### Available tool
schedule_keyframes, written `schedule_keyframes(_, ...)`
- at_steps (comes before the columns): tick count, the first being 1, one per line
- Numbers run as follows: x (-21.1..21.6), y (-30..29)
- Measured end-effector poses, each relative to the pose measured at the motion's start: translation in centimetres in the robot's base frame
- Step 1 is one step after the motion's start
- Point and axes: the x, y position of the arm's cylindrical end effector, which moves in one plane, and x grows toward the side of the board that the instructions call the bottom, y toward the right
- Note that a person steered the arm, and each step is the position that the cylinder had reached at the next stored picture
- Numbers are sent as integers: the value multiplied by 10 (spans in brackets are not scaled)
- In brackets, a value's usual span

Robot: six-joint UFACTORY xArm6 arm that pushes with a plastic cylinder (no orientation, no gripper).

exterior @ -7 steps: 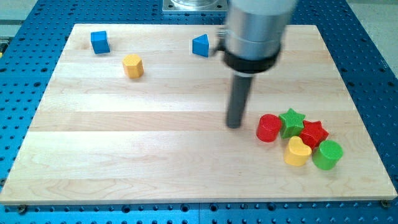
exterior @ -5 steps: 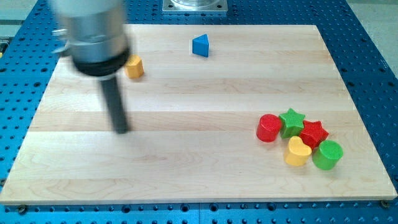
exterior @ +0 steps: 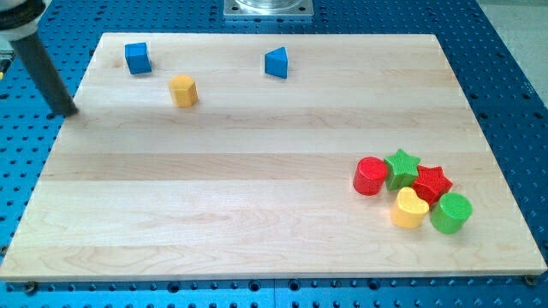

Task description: Slide the hexagon into the group of blocks

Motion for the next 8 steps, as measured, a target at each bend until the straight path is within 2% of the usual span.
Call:
schedule_keyframes(1,-37,18)
schedule_keyframes(2,-46,67)
schedule_keyframes(3,-39,174)
schedule_keyframes(4,20,224)
schedule_keyframes(5,28,240)
schedule_keyframes(6,32,153)
schedule_keyframes(7,85,169)
schedule_keyframes(8,110,259)
